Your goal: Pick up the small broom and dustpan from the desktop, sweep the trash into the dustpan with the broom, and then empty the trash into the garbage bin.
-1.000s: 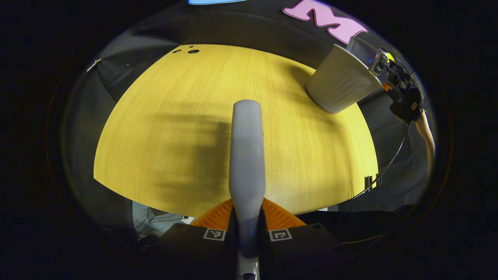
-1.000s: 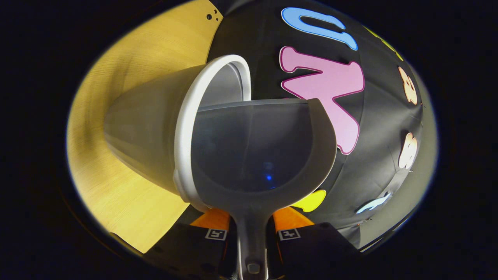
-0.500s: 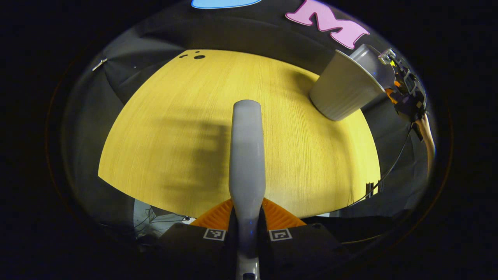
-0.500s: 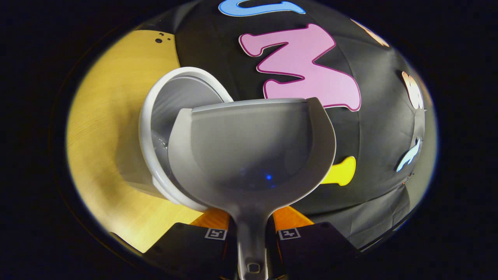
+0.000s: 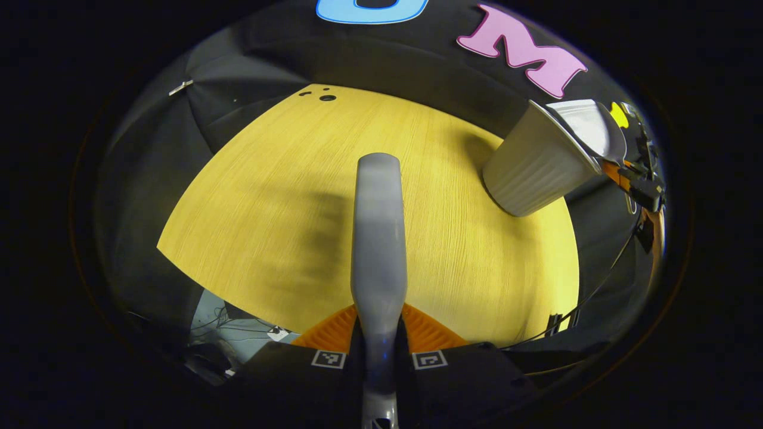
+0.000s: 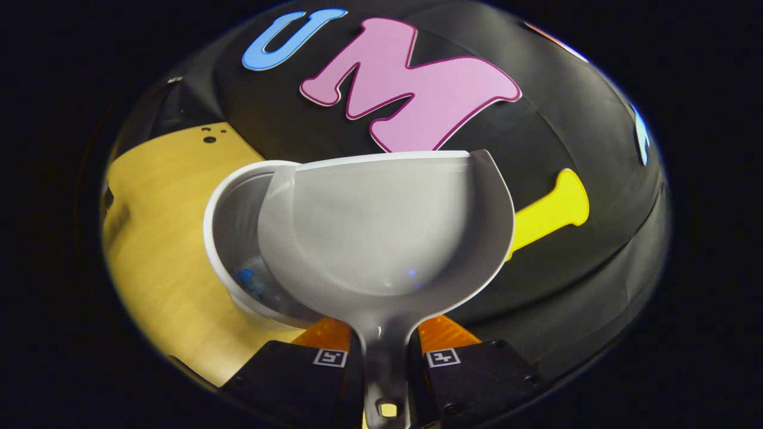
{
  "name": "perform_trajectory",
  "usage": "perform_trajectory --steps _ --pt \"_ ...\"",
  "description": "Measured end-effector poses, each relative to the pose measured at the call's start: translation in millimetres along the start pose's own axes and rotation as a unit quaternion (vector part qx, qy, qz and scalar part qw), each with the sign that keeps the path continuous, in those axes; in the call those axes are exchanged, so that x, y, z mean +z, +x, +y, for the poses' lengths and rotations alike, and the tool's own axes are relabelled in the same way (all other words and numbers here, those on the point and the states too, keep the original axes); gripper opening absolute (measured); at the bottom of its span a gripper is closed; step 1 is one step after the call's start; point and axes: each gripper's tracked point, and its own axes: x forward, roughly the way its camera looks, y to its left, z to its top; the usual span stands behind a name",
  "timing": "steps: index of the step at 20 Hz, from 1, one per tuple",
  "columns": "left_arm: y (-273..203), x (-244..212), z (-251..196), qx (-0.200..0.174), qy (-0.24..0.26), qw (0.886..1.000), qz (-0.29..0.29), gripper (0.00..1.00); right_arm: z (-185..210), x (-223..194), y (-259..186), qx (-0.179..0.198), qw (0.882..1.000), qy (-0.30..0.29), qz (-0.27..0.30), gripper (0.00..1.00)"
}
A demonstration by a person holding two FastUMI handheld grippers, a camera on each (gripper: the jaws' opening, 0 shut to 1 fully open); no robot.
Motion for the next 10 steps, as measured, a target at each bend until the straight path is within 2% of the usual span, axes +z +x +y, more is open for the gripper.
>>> perform_trajectory --steps 5,8,10 --pt "-6 7 -5 0.015 -0.058 0.998 -0.032 0.26 4 6 0 0.053 0.994 0.096 -0.009 0.33" --pt "-6 10 11 0.027 -0.042 0.998 -0.035 0.27 0 15 -33 0.081 0.975 0.200 -0.046 0.33" --pt "-1 17 21 0.019 -0.038 0.999 -0.029 0.26 2 21 -54 0.081 0.964 0.248 -0.054 0.33"
